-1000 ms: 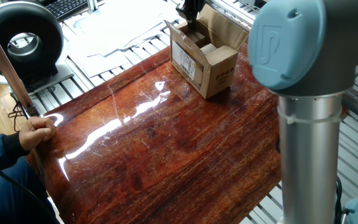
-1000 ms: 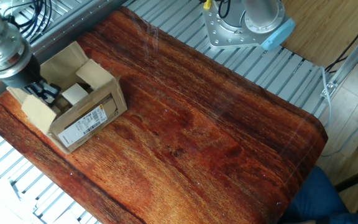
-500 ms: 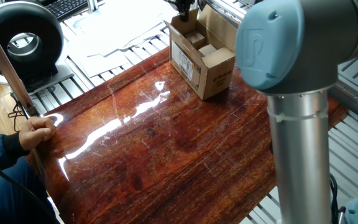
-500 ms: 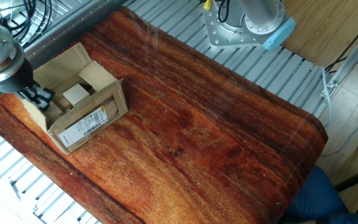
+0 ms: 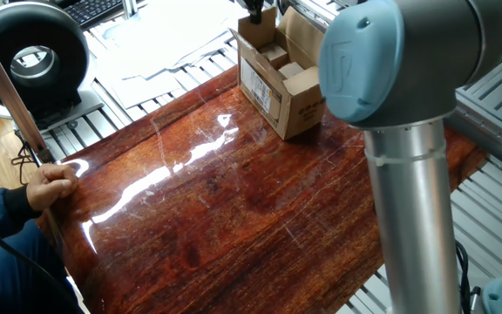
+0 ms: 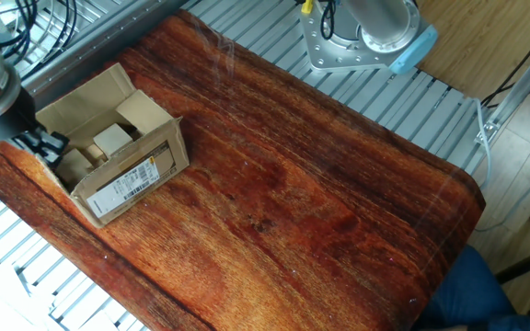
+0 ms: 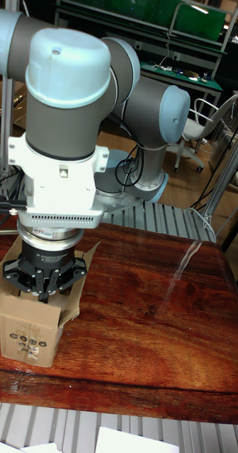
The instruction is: Open a box
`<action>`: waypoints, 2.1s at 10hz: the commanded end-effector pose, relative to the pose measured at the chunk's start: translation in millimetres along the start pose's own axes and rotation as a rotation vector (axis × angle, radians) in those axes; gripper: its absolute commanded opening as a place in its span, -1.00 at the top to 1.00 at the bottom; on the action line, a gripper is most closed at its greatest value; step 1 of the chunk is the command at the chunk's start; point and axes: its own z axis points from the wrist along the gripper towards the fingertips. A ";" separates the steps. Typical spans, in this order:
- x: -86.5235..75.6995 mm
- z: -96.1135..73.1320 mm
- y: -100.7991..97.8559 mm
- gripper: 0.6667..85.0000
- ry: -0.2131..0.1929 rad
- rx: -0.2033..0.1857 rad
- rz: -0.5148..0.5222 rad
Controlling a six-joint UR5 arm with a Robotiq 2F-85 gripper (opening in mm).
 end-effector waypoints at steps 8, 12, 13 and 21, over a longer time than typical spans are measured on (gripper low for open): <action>-30.9 19.9 -1.2 0.99 -0.025 -0.006 -0.007; -37.4 32.4 0.7 0.99 -0.035 -0.015 -0.016; -37.8 33.8 2.3 0.99 -0.035 -0.022 -0.016; -36.6 45.2 8.8 0.99 -0.047 -0.063 -0.027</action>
